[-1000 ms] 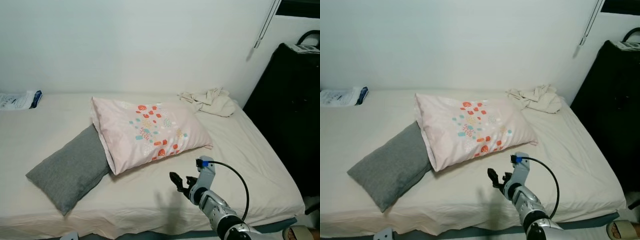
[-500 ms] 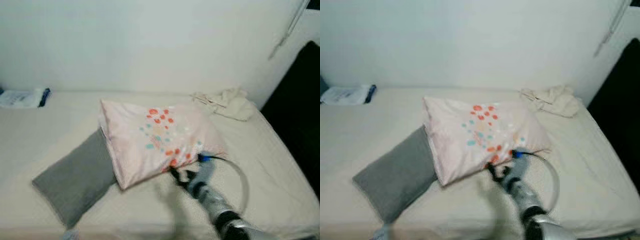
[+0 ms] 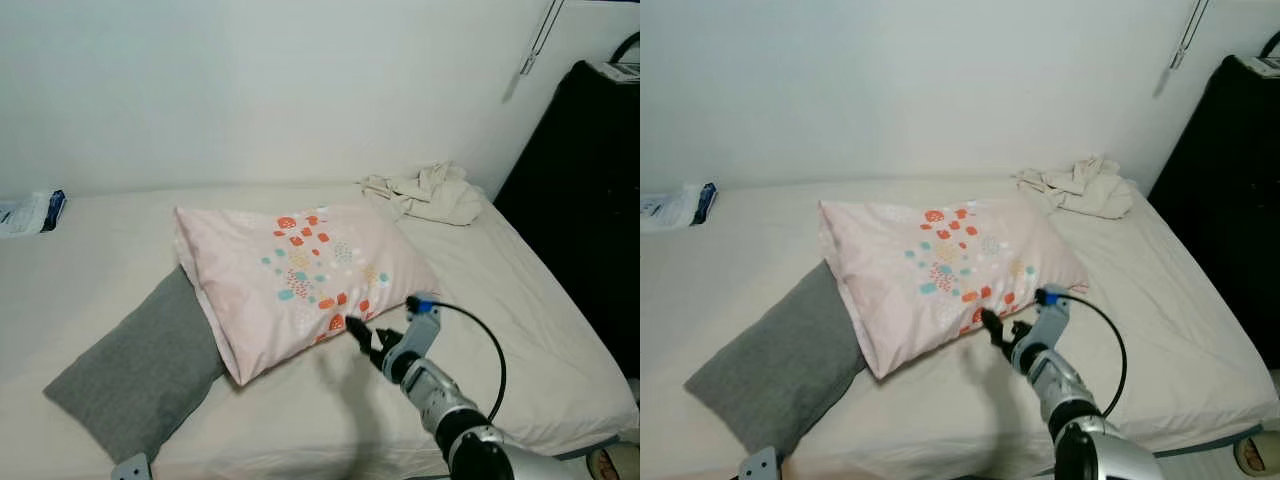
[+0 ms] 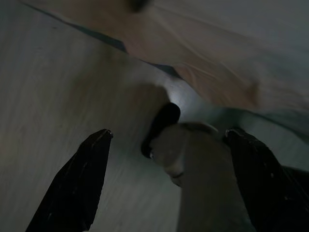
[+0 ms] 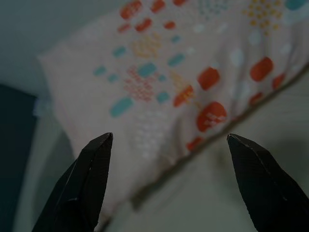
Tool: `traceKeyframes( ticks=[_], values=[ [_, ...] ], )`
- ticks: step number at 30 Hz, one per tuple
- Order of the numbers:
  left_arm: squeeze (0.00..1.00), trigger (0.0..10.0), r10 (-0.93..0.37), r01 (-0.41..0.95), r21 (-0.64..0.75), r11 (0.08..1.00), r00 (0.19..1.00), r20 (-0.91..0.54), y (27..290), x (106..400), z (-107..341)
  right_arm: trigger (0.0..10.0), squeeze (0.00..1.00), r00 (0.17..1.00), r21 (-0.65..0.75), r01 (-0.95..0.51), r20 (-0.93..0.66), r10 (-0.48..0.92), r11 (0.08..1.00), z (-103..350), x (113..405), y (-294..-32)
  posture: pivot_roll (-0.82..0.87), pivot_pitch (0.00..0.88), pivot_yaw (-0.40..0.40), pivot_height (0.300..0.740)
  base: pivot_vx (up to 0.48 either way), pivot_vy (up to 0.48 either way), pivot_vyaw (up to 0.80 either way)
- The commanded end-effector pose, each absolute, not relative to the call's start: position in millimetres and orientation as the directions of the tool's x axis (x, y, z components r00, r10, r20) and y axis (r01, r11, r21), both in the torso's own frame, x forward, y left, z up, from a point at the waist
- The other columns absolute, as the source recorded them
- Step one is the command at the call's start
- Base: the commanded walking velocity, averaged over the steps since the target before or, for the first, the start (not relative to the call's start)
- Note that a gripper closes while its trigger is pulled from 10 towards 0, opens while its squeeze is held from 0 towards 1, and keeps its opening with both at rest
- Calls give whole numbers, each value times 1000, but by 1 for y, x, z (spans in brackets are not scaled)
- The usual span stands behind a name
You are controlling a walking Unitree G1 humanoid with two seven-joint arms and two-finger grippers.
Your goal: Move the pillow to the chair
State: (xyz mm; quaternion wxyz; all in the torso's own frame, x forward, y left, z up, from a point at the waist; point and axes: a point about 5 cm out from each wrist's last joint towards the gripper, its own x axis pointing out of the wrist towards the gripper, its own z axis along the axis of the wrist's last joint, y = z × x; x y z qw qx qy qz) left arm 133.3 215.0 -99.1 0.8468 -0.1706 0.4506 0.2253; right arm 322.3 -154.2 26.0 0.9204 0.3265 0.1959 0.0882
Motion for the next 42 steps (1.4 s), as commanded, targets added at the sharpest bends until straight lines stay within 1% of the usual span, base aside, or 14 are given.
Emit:
traceKeyframes(
  ticks=[1,8,10,11,12,16,19,24,28,33,35,39,41,42],
  values=[
    [0,10000,265,-571,-68,818,479,-837,223,129,-99,10000,0,908,665,-16,-303,289,747,24,321,-155,-52,86,-30,740,0,0,0],
    [0,10000,397,-712,-78,698,475,-785,261,131,-87,10000,0,908,671,14,-319,272,741,21,318,-160,-34,98,-35,710,0,0,0],
    [0,10000,394,-737,-181,651,532,-750,270,139,-81,10000,0,914,685,10,-302,271,729,24,320,-161,-26,102,-37,700,0,0,0],
    [0,10000,382,-724,-264,637,595,-707,274,149,-75,10000,0,920,697,5,-284,269,717,27,323,-162,-23,105,-36,690,0,0,0],
    [0,10000,382,-724,-264,637,595,-707,274,149,-75,10000,0,920,697,5,-284,269,717,27,323,-162,-23,105,-36,690,0,0,0],
    [0,10000,366,-650,-411,639,727,-581,283,171,-58,10000,0,934,717,-10,-243,263,697,37,330,-165,-14,110,-37,670,0,0,0],
    [0,10000,351,-598,-440,670,778,-522,285,179,-51,10000,0,939,722,-24,-221,264,691,42,333,-166,-10,114,-37,655,0,0,0],
    [0,10000,297,-532,-352,770,787,-541,278,177,-54,10000,0,946,726,-30,-201,254,687,46,336,-168,-10,115,-33,635,0,0,0],
    [0,10000,276,-515,-320,795,777,-566,275,167,-60,10000,0,952,744,-40,-174,251,667,50,338,-171,-14,118,-27,620,0,0,0],
    [0,10000,265,-508,-358,784,794,-547,277,157,-62,10000,0,957,759,-44,-155,246,649,52,339,-173,-12,119,-26,600,0,0,0],
    [0,10000,250,-477,-420,772,836,-490,278,160,-57,10000,0,959,765,-47,-145,243,642,53,340,-174,-9,121,-27,590,0,0,0],
    [0,10000,191,-313,-577,754,946,-263,283,181,-36,10000,0,967,781,-51,-116,225,623,57,342,-176,-2,125,-31,590,0,0,0],
    [0,10000,191,-313,-577,754,946,-263,283,181,-36,10000,0,967,781,-51,-116,225,623,57,342,-176,-2,125,-31,590,0,0,0],
    [0,10000,171,-255,-615,746,966,-194,285,186,-29,10000,0,968,781,-55,-112,226,621,58,342,-177,1,128,-31,590,0,0,0]
  ],
)
